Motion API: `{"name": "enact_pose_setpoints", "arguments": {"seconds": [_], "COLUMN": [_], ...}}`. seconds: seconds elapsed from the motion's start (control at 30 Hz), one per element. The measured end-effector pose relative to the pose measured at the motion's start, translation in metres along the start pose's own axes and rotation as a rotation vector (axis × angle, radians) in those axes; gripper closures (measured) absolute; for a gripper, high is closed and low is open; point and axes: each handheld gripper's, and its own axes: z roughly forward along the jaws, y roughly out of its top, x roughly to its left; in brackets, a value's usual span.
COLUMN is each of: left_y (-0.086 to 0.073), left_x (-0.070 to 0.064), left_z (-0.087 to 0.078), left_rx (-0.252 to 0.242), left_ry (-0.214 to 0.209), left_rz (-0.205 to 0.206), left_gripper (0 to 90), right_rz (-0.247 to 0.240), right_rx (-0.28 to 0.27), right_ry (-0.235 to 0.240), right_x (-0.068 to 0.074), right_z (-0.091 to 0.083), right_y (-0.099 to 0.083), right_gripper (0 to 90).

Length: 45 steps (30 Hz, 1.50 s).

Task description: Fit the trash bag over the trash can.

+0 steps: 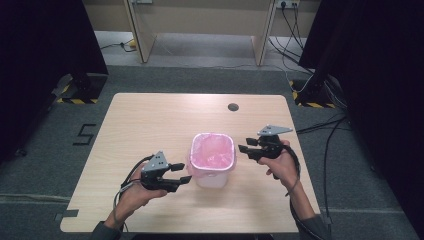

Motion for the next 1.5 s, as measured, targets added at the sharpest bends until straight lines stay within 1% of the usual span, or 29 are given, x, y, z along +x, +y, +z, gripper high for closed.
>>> {"name": "enact_pose_setpoints", "arguments": {"seconds": [0.07,0.1,0.13,0.17,0.2,0.23,0.27,0.3,0.33,0.4,0.47,0.5,0.53,0.57,0.6,0.63,0.83,1.0,1.13,1.17,1.23,1.27,1.3,1.33,1.37,1.4,1.43,1.47,1.5], "left_y": [-0.002,-0.002,-0.002,-0.002,-0.001,-0.001,0.000,0.002,0.002,0.004,0.005,0.007,0.007,0.008,0.008,0.010,0.013,0.014,0.014,0.013,0.011,0.011,0.008,0.008,0.004,0.004,0.001,-0.006,-0.011], "left_x": [0.001,0.001,0.001,0.001,0.002,0.002,0.001,0.000,0.000,-0.002,-0.003,-0.003,-0.003,-0.005,-0.005,-0.006,-0.011,-0.014,-0.013,-0.011,-0.009,-0.009,-0.007,-0.007,-0.006,-0.006,-0.005,-0.003,-0.002], "left_z": [-0.003,-0.004,-0.005,-0.005,-0.006,-0.008,-0.008,-0.009,-0.009,-0.009,-0.006,-0.002,-0.002,0.003,0.003,0.007,0.014,0.017,0.016,0.014,0.009,0.009,0.001,0.001,-0.007,-0.007,-0.010,-0.015,-0.017], "left_rx": [-0.002,-0.006,-0.010,-0.010,-0.015,-0.016,-0.020,-0.027,-0.027,-0.032,-0.025,-0.027,-0.027,-0.036,-0.036,-0.038,-0.030,-0.024,-0.029,-0.029,-0.034,-0.034,-0.043,-0.043,-0.059,-0.059,-0.064,-0.075,-0.082], "left_ry": [0.007,0.011,0.014,0.014,0.015,0.017,0.017,0.016,0.016,0.012,0.008,0.001,0.001,-0.015,-0.015,-0.028,-0.047,-0.056,-0.056,-0.047,-0.036,-0.036,-0.038,-0.038,-0.036,-0.036,-0.030,-0.015,-0.006], "left_rz": [-0.006,-0.009,-0.010,-0.010,-0.009,-0.008,-0.008,-0.002,-0.002,0.003,0.012,0.018,0.018,0.013,0.013,0.013,0.027,0.035,0.034,0.029,0.014,0.014,0.012,0.012,0.002,0.002,-0.008,-0.027,-0.040], "left_gripper": [44.5,44.4,44.1,44.0,44.0,44.0,44.0,44.0,44.0,44.4,45.5,46.0,46.6,46.5,46.5,46.5,47.4,47.9,47.0,45.6,42.0,41.4,40.7,39.3,38.0,36.2,34.7,34.0,33.9], "right_rz": [0.005,-0.001,-0.010,-0.010,-0.015,-0.016,-0.016,-0.018,-0.018,-0.025,-0.028,-0.034,-0.034,-0.029,-0.029,-0.021,-0.005,-0.021,-0.024,-0.025,-0.027,-0.033,-0.037,-0.037,-0.041,-0.041,-0.045,-0.046,-0.051], "right_rx": [-0.023,-0.026,-0.022,-0.022,-0.017,-0.017,-0.017,-0.016,-0.016,-0.024,-0.023,-0.022,-0.022,-0.028,-0.028,-0.029,-0.031,-0.022,-0.019,-0.016,-0.019,-0.019,-0.022,-0.022,-0.034,-0.045,-0.060,-0.073,-0.087], "right_ry": [-0.001,0.001,0.007,0.007,0.009,0.011,0.011,0.014,0.014,0.005,0.003,0.004,0.004,0.000,0.000,0.012,0.018,-0.001,0.003,0.001,-0.021,-0.035,-0.047,-0.047,-0.064,-0.072,-0.076,-0.080,-0.077], "right_x": [0.003,0.006,0.009,0.009,0.016,0.019,0.019,0.026,0.026,0.033,0.035,0.036,0.036,0.037,0.037,0.036,0.036,0.036,0.035,0.035,0.033,0.033,0.032,0.032,0.031,0.030,0.030,0.031,0.033], "right_z": [-0.010,-0.012,-0.013,-0.013,-0.014,-0.014,-0.014,-0.015,-0.015,-0.017,-0.018,-0.019,-0.019,-0.019,-0.019,-0.016,-0.009,-0.006,-0.007,-0.008,-0.012,-0.016,-0.020,-0.020,-0.030,-0.036,-0.040,-0.045,-0.048], "right_y": [0.002,0.002,0.001,0.001,-0.001,-0.002,-0.002,-0.005,-0.005,-0.008,-0.008,-0.008,-0.008,-0.008,-0.008,-0.008,-0.007,-0.004,-0.002,-0.001,0.000,0.001,0.002,0.002,0.005,0.007,0.009,0.013,0.017], "right_gripper": [51.6,51.3,51.0,51.0,49.7,49.5,49.5,48.2,48.2,47.6,47.6,47.6,47.6,47.6,47.6,47.5,46.9,46.8,46.8,45.9,45.3,44.6,44.2,44.2,43.5,43.1,42.6,42.3,42.2]}}
